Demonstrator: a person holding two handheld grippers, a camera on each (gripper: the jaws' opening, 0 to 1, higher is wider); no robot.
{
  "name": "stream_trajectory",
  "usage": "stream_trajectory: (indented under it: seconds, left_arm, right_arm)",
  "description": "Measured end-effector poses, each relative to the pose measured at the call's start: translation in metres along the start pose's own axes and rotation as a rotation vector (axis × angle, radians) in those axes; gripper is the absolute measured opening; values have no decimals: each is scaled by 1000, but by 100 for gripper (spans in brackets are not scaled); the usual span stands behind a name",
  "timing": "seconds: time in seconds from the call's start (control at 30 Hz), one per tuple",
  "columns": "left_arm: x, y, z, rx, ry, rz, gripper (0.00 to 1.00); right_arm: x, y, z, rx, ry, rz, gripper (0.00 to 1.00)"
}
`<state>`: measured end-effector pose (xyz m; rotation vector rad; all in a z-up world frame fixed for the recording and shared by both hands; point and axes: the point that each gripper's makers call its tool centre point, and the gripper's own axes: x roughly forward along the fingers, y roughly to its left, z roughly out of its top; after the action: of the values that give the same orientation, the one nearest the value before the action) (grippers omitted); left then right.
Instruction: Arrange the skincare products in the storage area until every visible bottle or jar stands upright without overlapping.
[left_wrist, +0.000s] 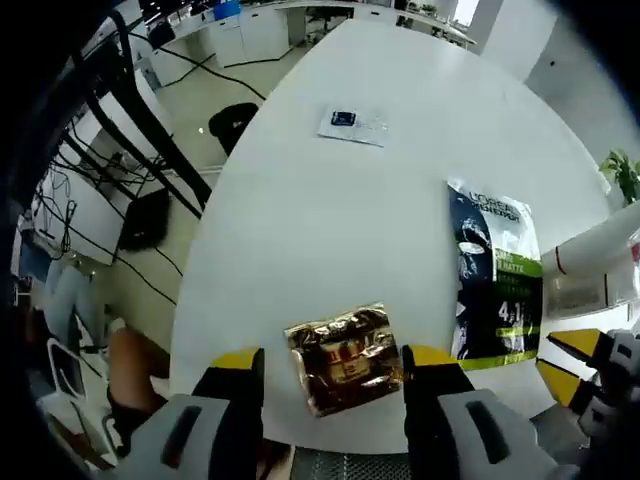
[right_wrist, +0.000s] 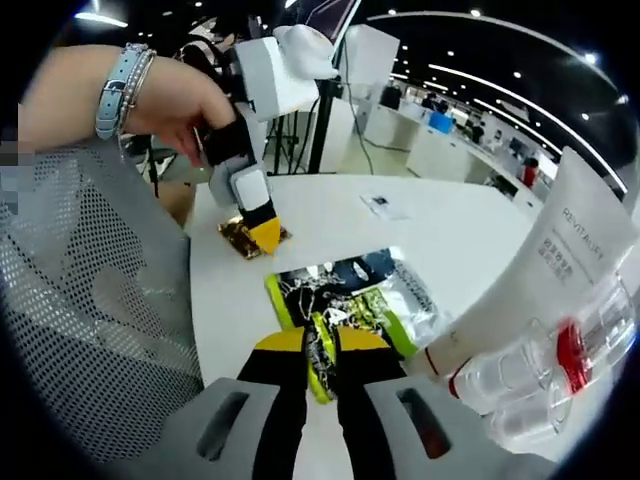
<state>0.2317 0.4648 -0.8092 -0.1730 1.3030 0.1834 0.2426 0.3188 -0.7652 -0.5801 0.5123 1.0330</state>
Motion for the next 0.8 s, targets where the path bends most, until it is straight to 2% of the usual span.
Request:
stream_trajectory:
  seconds: [0.23, 0.33, 0.47, 0.6, 0.67, 0.8]
  left_arm:
    - [-1, -4, -2, -12, -19, 2, 53]
    - [-3, -7, -5, -9, 5, 4, 42]
    - [-3, -7, -5, -11, 8, 1, 42]
    - [-3, -8, -6, -14, 23, 3, 41]
    - [-7, -14, -3, -24, 27, -22, 39]
    - [-14, -28, 10, -59, -38, -87, 38]
  right_arm:
    - [0, 5, 3, -27, -10, 9, 9]
    - [-1, 6, 4, -42, -14, 10, 9]
    - [-1, 4, 5, -47, -15, 6, 8]
    - [-3, 0, 8, -26, -28, -2, 8]
    - [-6, -2, 13, -9, -47, 0, 8]
    - [-16, -2, 30, 84, -100, 18, 8]
